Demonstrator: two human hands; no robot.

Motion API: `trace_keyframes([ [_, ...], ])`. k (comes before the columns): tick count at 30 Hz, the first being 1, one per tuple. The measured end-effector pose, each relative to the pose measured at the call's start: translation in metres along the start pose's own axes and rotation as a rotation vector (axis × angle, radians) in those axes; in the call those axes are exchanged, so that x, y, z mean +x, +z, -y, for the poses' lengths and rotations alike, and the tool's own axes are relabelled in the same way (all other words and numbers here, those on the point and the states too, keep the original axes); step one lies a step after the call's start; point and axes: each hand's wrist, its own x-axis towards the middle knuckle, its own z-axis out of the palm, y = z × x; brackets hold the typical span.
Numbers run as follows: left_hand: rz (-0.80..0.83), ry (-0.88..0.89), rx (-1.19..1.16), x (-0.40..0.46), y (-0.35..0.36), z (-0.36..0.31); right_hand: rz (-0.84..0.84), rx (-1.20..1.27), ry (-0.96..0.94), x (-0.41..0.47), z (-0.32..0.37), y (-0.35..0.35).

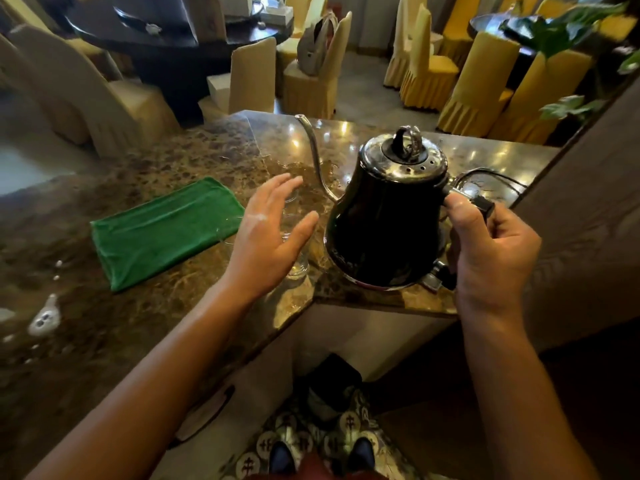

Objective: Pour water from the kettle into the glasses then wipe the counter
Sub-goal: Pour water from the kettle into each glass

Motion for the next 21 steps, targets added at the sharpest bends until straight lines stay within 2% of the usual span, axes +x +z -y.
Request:
trace_keyframes([
  [3,-0.001,-0.040,0.059,-0.015,0.014,0.007,-0.009,-0.023,0.033,0.001,-0.015,-0.010],
  [7,-0.090,-0.146,0.145,-0.026,0.038,0.009,0.022,-0.001,0.110,0.001,-0.034,-0.022],
  [15,-0.120,-0.490,-0.013,-0.025,0.065,0.025,0.133,-0.043,0.169,0.010,-0.047,-0.044],
  [21,-0.063,-0.503,-0.015,-0.026,0.074,0.045,0.201,-0.130,0.079,0.019,-0.038,-0.056],
])
